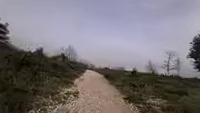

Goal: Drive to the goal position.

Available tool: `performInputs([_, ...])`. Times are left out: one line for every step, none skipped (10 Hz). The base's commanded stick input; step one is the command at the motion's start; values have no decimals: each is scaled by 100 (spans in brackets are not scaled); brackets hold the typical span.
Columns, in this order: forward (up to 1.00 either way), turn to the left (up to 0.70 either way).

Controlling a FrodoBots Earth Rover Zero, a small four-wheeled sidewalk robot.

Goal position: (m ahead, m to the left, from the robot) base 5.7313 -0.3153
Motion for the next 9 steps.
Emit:
performInputs([70, 0])
performInputs([70, 0])
performInputs([70, 0])
performInputs([70, 0])
performInputs([70, 0])
performInputs([70, 0])
performInputs([70, 0])
performInputs([70, 0])
performInputs([70, 0])
